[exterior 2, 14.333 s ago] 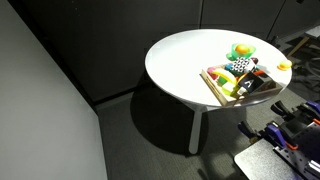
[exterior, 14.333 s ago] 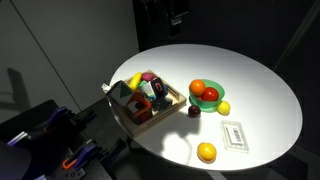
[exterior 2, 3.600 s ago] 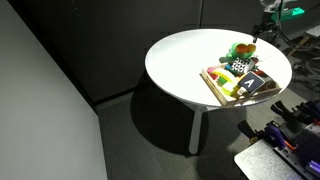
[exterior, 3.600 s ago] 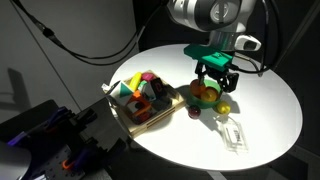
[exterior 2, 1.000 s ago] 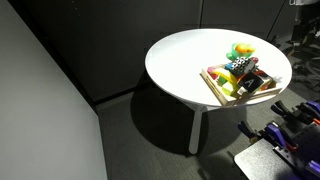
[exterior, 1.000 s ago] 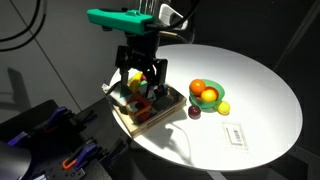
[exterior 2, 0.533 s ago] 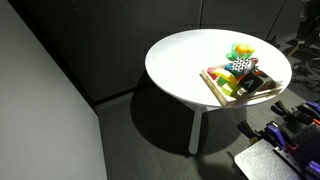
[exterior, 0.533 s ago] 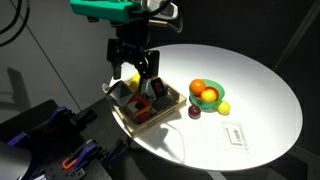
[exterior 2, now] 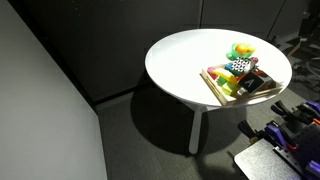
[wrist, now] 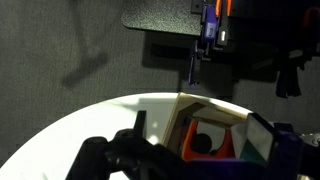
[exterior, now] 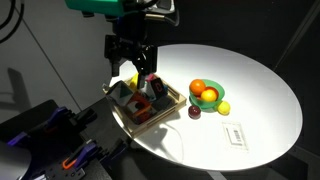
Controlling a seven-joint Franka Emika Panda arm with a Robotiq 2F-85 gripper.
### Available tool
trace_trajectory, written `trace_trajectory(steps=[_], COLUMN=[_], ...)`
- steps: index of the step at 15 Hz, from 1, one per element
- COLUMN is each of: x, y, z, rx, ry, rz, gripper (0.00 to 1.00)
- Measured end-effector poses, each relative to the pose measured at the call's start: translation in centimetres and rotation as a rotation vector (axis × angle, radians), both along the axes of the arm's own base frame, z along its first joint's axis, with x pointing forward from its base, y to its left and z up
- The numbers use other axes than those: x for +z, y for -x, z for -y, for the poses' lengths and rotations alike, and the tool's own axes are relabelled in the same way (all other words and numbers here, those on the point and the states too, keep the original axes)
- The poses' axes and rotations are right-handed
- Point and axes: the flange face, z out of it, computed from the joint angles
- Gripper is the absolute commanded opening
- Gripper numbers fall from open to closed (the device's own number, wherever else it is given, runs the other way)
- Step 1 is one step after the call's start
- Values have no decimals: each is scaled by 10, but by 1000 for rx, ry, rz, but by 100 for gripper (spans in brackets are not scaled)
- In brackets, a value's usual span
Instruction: Put the lemon plush toy in the green bowl
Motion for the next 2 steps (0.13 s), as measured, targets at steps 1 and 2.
trace_trajectory(steps=[1, 2], x=[0, 0], y=[0, 0], z=[0, 0], rx=[0, 0], ry=[0, 0], rz=[0, 0], gripper=[100, 100])
